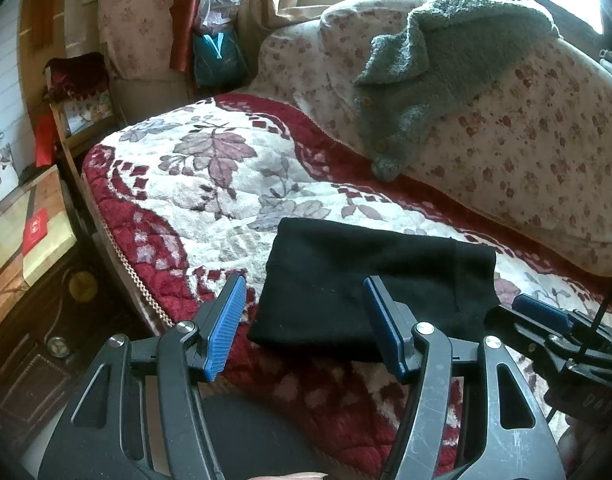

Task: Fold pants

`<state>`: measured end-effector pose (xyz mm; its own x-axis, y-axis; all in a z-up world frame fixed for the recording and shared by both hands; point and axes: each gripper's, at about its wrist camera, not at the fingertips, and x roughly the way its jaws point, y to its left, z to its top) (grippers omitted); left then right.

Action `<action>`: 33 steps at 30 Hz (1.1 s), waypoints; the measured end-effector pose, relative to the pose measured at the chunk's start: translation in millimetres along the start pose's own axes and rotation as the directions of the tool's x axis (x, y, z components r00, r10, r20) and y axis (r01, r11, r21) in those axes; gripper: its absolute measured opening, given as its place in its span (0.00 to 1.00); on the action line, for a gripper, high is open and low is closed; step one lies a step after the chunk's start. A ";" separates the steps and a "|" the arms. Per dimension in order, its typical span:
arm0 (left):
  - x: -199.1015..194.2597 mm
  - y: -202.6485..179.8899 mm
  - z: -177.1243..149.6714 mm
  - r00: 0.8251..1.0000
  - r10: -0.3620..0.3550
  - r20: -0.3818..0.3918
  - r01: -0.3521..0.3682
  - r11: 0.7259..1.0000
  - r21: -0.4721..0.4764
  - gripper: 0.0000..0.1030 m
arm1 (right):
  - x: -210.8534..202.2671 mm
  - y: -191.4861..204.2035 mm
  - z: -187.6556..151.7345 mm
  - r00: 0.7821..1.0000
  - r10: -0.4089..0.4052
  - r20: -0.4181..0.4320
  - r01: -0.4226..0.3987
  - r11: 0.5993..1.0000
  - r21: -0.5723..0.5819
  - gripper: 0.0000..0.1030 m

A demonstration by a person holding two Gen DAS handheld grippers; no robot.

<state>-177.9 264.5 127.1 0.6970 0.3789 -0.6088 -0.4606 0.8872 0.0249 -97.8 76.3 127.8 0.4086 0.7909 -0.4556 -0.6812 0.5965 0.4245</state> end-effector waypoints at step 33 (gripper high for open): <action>-12.8 -11.7 -2.9 0.999 -0.003 0.032 0.002 1.000 0.003 0.60 | -3.5 -6.6 -2.2 1.000 0.014 0.003 -0.014 1.000 0.005 0.58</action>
<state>-183.0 248.4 132.3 0.7153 0.3849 -0.5832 -0.4571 0.8890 0.0260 -96.1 69.3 124.9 0.4008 0.7993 -0.4477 -0.6837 0.5862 0.4346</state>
